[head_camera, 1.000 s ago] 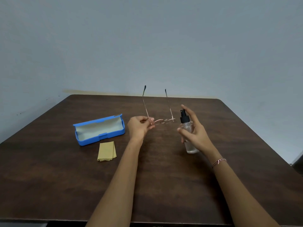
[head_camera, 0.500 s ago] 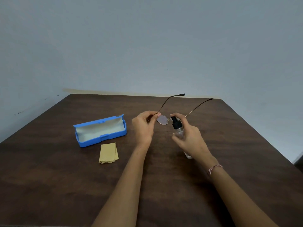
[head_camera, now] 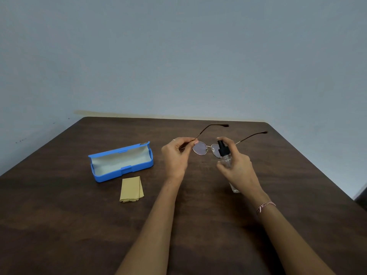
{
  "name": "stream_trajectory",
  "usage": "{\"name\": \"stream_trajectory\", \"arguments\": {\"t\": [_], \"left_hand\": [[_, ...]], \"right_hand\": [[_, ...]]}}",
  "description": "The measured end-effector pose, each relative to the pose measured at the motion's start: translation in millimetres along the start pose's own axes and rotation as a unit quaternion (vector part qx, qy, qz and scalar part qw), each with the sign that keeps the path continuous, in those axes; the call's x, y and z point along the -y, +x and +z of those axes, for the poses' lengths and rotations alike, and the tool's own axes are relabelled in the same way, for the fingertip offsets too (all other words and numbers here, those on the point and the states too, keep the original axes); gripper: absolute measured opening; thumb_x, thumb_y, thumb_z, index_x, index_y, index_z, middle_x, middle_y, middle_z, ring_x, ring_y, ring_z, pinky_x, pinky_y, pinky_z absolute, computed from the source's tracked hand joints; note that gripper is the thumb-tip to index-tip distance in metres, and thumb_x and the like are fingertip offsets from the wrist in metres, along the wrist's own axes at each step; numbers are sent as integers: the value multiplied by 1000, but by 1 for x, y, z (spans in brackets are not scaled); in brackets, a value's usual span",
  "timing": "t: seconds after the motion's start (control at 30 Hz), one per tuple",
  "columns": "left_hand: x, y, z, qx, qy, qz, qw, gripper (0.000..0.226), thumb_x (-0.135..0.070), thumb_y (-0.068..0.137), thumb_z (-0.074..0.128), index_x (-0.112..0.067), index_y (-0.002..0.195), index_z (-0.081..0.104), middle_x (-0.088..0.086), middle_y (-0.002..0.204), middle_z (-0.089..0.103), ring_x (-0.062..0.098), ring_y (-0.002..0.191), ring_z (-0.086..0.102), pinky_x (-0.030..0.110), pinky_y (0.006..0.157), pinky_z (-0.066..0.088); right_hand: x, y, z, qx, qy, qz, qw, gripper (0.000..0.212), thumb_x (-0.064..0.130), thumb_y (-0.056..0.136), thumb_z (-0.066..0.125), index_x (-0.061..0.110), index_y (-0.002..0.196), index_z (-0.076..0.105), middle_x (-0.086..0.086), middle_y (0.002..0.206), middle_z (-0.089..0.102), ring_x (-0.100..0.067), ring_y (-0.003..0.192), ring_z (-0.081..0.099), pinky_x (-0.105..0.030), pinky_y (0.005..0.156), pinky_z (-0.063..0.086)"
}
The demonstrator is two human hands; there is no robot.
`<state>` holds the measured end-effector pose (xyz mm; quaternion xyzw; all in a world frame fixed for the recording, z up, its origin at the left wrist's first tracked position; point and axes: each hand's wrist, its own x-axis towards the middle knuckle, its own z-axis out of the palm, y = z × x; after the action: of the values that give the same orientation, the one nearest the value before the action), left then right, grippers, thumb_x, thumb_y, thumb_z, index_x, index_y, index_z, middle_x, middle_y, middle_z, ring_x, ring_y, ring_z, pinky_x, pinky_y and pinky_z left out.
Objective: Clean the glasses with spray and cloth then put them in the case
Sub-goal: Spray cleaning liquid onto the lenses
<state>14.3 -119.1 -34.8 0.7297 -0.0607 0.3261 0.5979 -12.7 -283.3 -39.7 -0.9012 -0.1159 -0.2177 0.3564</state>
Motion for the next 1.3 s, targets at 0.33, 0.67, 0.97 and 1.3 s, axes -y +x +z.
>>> {"name": "stream_trajectory", "arguments": {"t": [0.33,0.67,0.97,1.3], "left_hand": [[-1,-1,-1,-1,-6,1,1000,13,-10,77,74,-11,91,75,-7,80,70,-1,78,65,10,70,49],[-1,1,-3,-20,-3,-24,1000,15,-14,78,74,-13,93,74,-9,80,69,-4,78,64,8,69,49],[10,8,-4,-62,5,-138,988,12,-21,81,71,-21,93,72,-10,83,71,2,84,65,17,76,50],[4,6,2,-26,-232,-390,891,10,-4,79,72,4,82,67,17,81,71,22,69,72,15,53,53]], "right_hand": [[-2,1,-5,-21,-23,27,999,68,11,79,60,44,131,33,3,98,61,-18,70,58,-30,65,46],[-11,2,-13,-39,-51,96,993,63,16,77,58,45,125,32,-3,90,62,-26,71,57,-33,63,46],[-9,1,-14,-12,-107,87,990,61,15,79,57,42,128,32,4,88,56,-22,70,51,-29,64,38],[4,-1,-9,-56,-54,-3,997,73,11,79,61,48,133,28,11,93,61,-12,74,57,-29,70,48]]}}
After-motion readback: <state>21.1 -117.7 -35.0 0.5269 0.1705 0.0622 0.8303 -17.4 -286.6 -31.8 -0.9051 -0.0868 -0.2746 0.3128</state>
